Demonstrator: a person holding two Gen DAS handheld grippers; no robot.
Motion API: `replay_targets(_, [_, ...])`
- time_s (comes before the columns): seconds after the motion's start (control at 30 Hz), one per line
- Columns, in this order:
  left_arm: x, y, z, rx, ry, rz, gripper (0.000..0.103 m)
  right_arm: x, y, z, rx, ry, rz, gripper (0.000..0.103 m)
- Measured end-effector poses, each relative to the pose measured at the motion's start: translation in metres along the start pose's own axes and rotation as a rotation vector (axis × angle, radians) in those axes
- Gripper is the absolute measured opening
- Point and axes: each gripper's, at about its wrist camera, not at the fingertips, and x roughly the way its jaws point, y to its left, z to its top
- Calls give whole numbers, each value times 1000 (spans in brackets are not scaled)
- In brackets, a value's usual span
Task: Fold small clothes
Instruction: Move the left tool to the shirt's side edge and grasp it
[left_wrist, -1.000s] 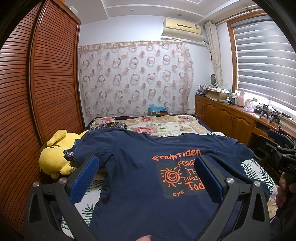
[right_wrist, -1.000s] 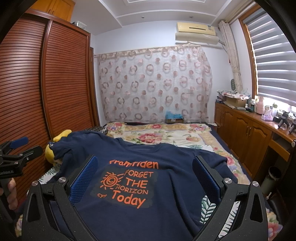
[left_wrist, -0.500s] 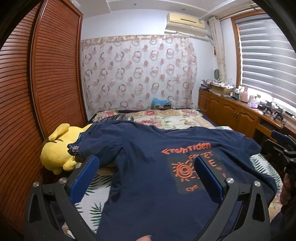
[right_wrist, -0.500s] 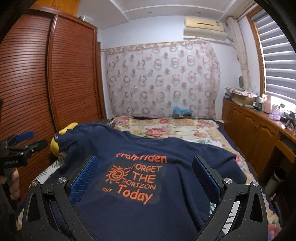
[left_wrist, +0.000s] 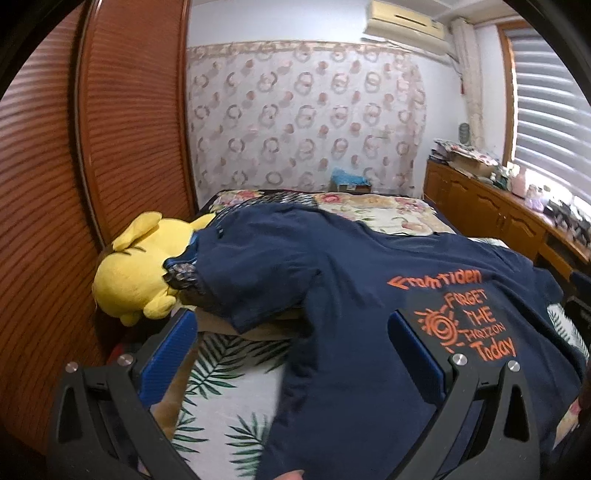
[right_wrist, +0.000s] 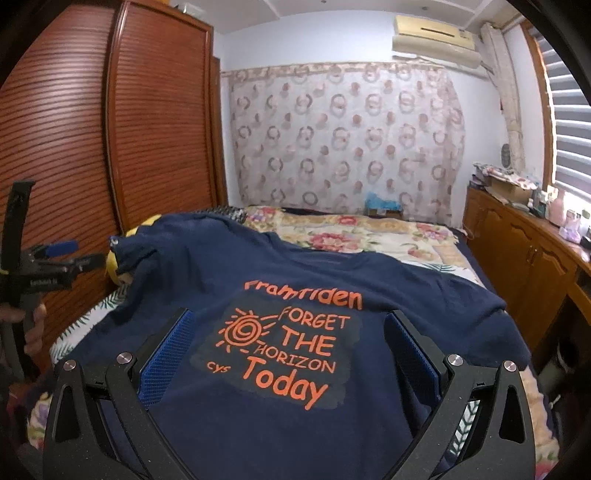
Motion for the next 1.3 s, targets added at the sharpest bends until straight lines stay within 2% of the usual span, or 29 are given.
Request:
replay_targets(0.23, [13,36,8,7,27,61,103,31,5,-4,-17,62,41,103])
replay_targets(0.33, [17,51,11,10,35,43,103,42,8,-6,-21,89,66,103])
replay_targets(0.47, [30,68,20,-14,59,-24,102,55,17,-6,-63,126,81,103])
replay_targets(0.63, [56,81,27,-37,93,-79,85,65,22,-2,-83,140,116,103])
replay_targets(0.7, [66,85,29,-61,107,-103,69,70,22,0,-85,143,131,103])
replay_targets(0.9, [93,94,34,-85,157,-135,45,78,23,5,-100,150,140,103])
replay_targets(1.17, [120,94,30,-76,230,-142,40,78,18,-1,-78,150,152,103])
replay_targets(1.23, [120,92,31,-64,233,-152,7,77,15,-3,-69,155,152,103])
replay_targets(1.3, [116,87,34,-32,223,-144,5,76,11,-6,-58,157,148,103])
